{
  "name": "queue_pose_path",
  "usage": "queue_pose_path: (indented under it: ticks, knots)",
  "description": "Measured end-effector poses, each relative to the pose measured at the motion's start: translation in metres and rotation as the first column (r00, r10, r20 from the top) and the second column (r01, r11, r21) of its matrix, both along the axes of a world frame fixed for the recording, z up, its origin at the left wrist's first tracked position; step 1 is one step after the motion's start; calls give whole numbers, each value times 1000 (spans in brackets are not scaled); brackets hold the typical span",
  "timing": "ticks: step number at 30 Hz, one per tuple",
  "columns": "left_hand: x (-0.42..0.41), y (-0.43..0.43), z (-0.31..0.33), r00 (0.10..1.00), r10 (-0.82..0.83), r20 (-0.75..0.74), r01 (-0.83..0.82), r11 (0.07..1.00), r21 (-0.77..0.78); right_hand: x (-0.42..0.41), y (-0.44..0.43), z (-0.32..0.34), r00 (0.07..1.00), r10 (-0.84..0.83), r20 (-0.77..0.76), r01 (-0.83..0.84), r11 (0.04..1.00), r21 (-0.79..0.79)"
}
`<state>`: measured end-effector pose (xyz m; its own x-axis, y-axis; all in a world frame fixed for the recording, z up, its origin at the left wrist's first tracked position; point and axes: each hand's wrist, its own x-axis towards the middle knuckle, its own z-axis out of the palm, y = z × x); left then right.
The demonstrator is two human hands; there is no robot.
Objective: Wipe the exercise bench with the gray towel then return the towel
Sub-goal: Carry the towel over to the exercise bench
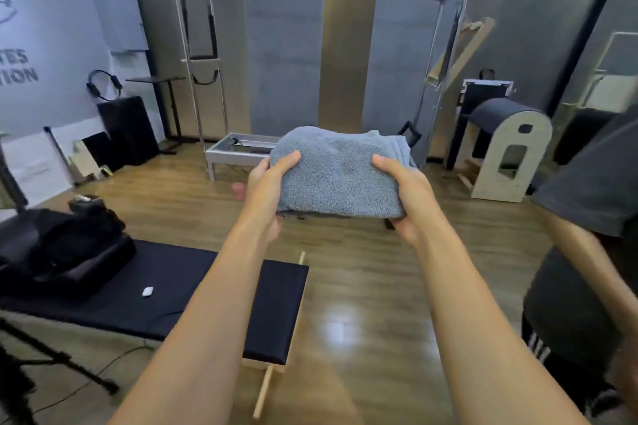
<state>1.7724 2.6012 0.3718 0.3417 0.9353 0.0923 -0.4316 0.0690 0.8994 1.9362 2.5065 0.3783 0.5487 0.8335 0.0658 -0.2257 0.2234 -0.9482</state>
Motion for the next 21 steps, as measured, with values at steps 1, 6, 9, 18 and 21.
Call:
queue_pose_path:
  ticks: [1,6,9,18,21]
  knots:
    - [19,22,2,1000,3,8,-3,1000,-3,21,23,2,1000,1,3,-1,1000,-2]
    - [111,131,13,1000,-11,-5,11,1000,-1,115,131,11,1000,-1,-6,1,1000,-6]
    - [173,201,13,999,-30,17,29,999,29,175,198,12,1000,-12,6,12,1000,0]
    - [360,405,19,993,-93,66,91,995,41,353,395,21,996,-89,-1,89,995,41]
    - [416,469,21,992,-109,71,106,993,44,410,455,23,994,-110,-24,110,993,37]
